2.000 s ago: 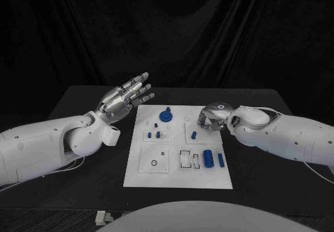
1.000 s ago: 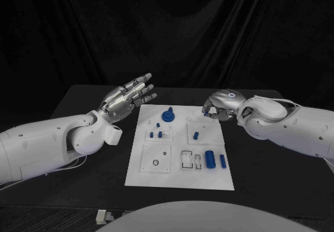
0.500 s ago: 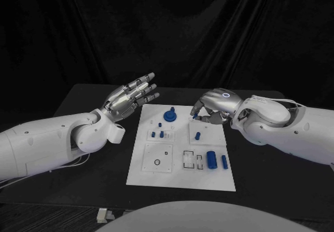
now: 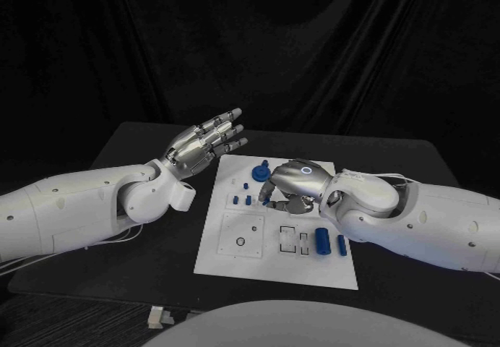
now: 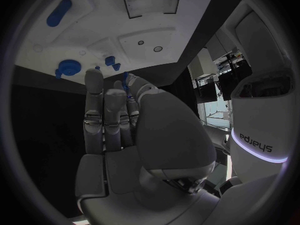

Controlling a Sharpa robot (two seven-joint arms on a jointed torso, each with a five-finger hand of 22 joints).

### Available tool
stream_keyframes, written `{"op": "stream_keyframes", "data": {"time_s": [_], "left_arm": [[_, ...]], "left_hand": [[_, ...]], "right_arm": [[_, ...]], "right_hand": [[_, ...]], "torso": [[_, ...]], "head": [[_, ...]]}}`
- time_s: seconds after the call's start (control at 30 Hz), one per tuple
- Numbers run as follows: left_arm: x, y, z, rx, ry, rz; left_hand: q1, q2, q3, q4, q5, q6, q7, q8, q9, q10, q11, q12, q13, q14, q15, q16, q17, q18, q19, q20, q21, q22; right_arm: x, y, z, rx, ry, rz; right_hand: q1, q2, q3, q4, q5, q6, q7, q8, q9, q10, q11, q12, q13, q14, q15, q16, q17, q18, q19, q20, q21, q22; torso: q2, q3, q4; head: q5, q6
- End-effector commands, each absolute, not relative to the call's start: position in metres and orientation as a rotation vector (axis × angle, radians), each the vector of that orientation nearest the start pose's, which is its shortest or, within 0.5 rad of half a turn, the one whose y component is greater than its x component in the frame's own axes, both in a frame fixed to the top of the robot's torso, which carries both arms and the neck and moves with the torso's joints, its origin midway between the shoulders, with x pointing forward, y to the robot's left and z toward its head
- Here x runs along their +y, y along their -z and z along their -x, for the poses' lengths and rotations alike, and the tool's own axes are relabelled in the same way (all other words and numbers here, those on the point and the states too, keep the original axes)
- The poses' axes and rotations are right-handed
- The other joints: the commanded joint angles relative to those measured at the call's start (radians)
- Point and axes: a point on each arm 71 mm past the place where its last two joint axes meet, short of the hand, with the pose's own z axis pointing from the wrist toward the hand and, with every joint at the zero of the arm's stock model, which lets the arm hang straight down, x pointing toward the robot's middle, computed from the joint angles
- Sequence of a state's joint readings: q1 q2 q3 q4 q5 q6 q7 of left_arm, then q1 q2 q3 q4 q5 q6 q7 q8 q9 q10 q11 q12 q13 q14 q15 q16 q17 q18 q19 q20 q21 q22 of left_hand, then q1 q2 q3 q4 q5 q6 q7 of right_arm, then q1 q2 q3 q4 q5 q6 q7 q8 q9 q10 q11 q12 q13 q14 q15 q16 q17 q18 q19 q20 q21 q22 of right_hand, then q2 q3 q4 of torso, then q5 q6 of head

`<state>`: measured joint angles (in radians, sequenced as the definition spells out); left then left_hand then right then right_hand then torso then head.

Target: Assemble the parts on the task board

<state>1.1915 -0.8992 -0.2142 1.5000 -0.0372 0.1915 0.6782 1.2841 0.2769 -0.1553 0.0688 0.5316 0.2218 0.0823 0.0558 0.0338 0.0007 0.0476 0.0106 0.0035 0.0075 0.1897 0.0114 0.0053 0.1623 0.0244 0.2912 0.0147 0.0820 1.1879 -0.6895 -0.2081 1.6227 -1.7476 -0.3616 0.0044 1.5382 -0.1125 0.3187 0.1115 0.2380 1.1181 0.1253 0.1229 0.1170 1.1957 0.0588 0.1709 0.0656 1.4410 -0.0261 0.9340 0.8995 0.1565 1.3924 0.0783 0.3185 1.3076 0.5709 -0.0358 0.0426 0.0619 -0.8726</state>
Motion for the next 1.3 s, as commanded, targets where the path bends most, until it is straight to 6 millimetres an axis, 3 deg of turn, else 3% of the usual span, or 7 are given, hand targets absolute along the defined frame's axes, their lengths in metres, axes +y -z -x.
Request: {"op": "stream_keyframes", "data": {"time_s": [0.03, 0.37, 0.53, 0.9, 1.3], "left_arm": [[0.225, 0.214, -0.451, 1.372, 2.09, 0.903], [0.225, 0.215, -0.452, 1.374, 2.088, 0.902], [0.225, 0.216, -0.453, 1.377, 2.088, 0.903], [0.225, 0.216, -0.452, 1.39, 2.085, 0.908], [0.224, 0.217, -0.452, 1.398, 2.086, 0.911]], "left_hand": [[-0.002, 0.006, 0.001, -0.004, 0.002, 0.003, 0.002, 0.005, 0.001, 0.0, 0.007, 0.005, 0.001, -0.003, 0.004, 0.003, 0.0, 0.007, 0.002, 0.0, 0.002, -0.003], [-0.005, 0.007, 0.002, -0.003, 0.002, 0.004, 0.003, 0.005, 0.001, 0.0, 0.008, 0.006, 0.001, -0.003, 0.002, 0.003, 0.0, 0.006, 0.002, -0.001, 0.002, -0.005], [-0.006, 0.008, 0.003, -0.003, 0.002, 0.006, 0.004, 0.006, 0.002, 0.0, 0.008, 0.006, 0.001, -0.003, 0.002, 0.004, 0.0, 0.006, 0.003, 0.0, 0.002, -0.002], [-0.008, 0.009, 0.008, -0.006, 0.005, 0.014, 0.008, 0.01, 0.003, 0.0, 0.01, 0.006, 0.001, -0.002, 0.003, 0.005, 0.0, 0.007, 0.004, 0.0, 0.003, 0.001], [-0.008, 0.009, 0.01, -0.008, 0.006, 0.02, 0.01, 0.012, 0.004, 0.0, 0.011, 0.006, 0.001, -0.002, 0.003, 0.006, 0.001, 0.007, 0.005, 0.001, 0.003, 0.002]], "right_arm": [[-0.082, 0.243, -0.411, 1.588, -0.823, 0.742], [-0.066, 0.263, -0.407, 1.623, -0.836, 0.76], [-0.064, 0.268, -0.408, 1.646, -0.824, 0.767], [-0.062, 0.271, -0.403, 1.664, -0.83, 0.771], [-0.06, 0.275, -0.4, 1.679, -0.833, 0.772]], "right_hand": [[-0.004, 0.004, 0.005, -0.001, 0.0, -0.004, -0.003, -0.004, 0.0, 0.004, 0.0, -0.002, 0.001, 0.007, 0.0, 0.0, -0.001, 0.005, -0.001, -0.006, -0.003, 0.049], [-0.003, 0.003, 0.007, -0.003, 0.003, -0.006, -0.002, -0.007, -0.001, 0.004, 0.0, -0.004, 0.001, 0.007, 0.0, 0.0, -0.001, 0.006, -0.001, -0.006, -0.005, 0.049], [-0.004, -0.002, 0.006, -0.005, -0.003, -0.008, -0.001, -0.01, -0.002, 0.005, 0.001, -0.008, 0.001, 0.004, 0.001, -0.008, -0.009, 0.006, -0.003, -0.006, -0.013, 0.047], [-0.005, -0.004, 0.007, -0.006, -0.011, -0.01, 0.0, -0.013, -0.002, 0.006, 0.002, -0.011, 0.001, 0.001, 0.002, -0.013, -0.014, 0.007, -0.006, -0.005, -0.018, 0.046], [-0.003, -0.005, 0.008, -0.008, -0.012, -0.011, 0.0, -0.014, -0.003, 0.006, 0.002, -0.012, 0.001, 0.0, 0.002, -0.013, -0.014, 0.007, -0.007, -0.005, -0.021, 0.046]], "torso": [[-0.002, -0.0011, 0.0051], [0.001, -0.0001, 0.0082], [0.003, 0.0017, 0.0053], [0.003, 0.0013, 0.0012], [0.003, 0.002, 0.0004]], "head": [[-0.004, 0.0], [-0.002, 0.0], [0.002, 0.0], [0.013, 0.0], [0.011, 0.0]]}}
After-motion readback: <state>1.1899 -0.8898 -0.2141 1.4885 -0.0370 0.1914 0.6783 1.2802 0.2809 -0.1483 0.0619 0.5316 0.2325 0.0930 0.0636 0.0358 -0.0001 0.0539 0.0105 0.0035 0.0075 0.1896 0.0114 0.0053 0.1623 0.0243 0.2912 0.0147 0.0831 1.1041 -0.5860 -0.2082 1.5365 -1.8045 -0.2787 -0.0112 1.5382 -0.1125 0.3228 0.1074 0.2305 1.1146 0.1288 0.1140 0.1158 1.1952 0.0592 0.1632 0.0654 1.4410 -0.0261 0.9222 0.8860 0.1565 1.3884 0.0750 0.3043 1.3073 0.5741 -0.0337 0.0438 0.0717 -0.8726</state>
